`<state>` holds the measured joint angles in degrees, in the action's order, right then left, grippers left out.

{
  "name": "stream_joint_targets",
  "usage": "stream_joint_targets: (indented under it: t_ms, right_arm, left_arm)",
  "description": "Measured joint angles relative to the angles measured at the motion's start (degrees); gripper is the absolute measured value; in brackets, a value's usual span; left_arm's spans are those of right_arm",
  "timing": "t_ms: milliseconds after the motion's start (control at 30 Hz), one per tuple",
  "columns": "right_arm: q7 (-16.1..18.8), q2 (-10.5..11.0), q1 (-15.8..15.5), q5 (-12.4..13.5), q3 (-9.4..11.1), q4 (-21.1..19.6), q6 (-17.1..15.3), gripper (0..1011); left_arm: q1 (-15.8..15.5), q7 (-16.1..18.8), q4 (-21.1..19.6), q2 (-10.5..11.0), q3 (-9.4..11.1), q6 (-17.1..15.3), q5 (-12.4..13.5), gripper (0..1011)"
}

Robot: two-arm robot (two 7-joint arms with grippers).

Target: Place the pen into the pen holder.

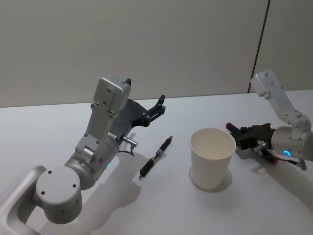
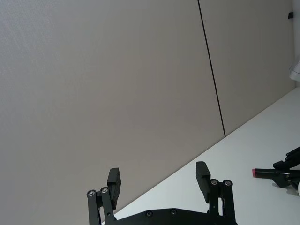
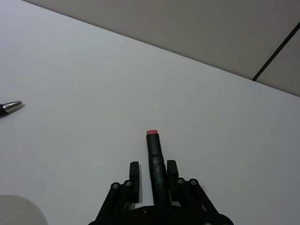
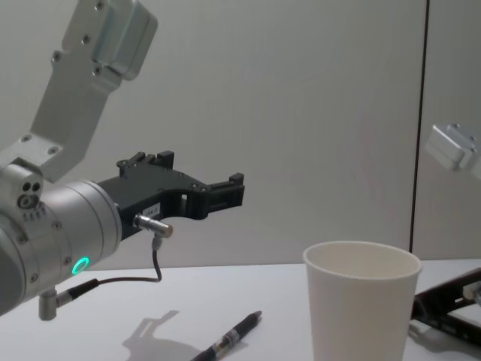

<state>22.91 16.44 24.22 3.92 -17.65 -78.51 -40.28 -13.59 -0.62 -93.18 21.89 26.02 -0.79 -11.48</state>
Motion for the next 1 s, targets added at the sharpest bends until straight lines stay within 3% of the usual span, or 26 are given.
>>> stream_joint_targets:
  t_ms: [233,1000]
  right_arm:
    - [0.0,0.0,0.0,0.0,0.0,0.0,0.0,187]
    - [0.0,0.0,0.0,0.0,0.0,0.0,0.0,178]
  left_arm:
    - [0.0,0.0,0.0,0.0,0.0,0.0,0.0,1001]
    - [0.0,0.0,0.0,0.0,0.0,0.0,0.0,1001]
